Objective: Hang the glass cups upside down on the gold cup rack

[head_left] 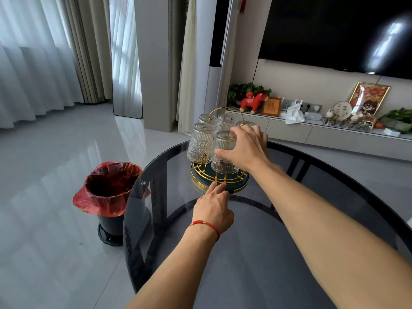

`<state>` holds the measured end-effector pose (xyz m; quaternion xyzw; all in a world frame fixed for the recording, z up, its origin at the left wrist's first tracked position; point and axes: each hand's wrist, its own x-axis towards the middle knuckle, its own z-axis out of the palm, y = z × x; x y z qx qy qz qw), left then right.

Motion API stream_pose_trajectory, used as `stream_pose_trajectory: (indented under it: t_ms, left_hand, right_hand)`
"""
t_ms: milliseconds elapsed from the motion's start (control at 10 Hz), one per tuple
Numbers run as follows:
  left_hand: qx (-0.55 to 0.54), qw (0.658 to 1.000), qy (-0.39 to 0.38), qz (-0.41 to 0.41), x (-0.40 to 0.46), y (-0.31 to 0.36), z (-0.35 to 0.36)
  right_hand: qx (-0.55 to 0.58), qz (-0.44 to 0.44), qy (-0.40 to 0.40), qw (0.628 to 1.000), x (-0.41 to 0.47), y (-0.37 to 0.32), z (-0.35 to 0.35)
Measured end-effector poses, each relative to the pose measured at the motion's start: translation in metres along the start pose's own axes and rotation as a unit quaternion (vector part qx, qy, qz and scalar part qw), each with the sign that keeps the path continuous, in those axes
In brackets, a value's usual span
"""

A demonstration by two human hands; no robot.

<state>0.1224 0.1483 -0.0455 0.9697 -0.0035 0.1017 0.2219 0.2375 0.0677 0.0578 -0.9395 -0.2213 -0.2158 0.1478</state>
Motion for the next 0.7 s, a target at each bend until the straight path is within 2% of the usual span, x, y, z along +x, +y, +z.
stream_pose_trajectory:
  t_ms: [200, 300, 400, 500, 600, 700]
  left_hand:
    - [0.011, 1.000, -0.014, -0.006, -0.001, -0.001, 0.000]
    - [0.015, 1.000, -0.024, 0.001, -0.003, -0.001, 0.001]
    - [0.018, 1.000, -0.021, 0.008, -0.006, 0.001, -0.003]
    - [0.007, 1.000, 0.028, -0.009, -0.010, 0.005, -0.010]
    - [-0.013, 0.995, 0.086, -0.042, -0.016, 0.013, -0.023]
    - [-0.050, 0.986, 0.150, -0.051, -0.025, 0.021, -0.037]
  right_hand:
    - [-0.055, -0.037, 0.001, 0.998, -0.005, 0.003, 0.000]
    - [-0.066, -0.083, 0.024, 0.994, -0.011, 0.005, 0.000]
    - [-0.064, -0.101, -0.003, 0.993, -0.015, 0.006, -0.002]
    - [-0.014, -0.101, 0.001, 0.995, -0.029, 0.009, -0.008]
    - [0.064, -0.098, 0.049, 0.992, -0.066, 0.011, -0.030]
    - [0.161, -0.066, 0.070, 0.982, -0.140, 0.031, -0.048]
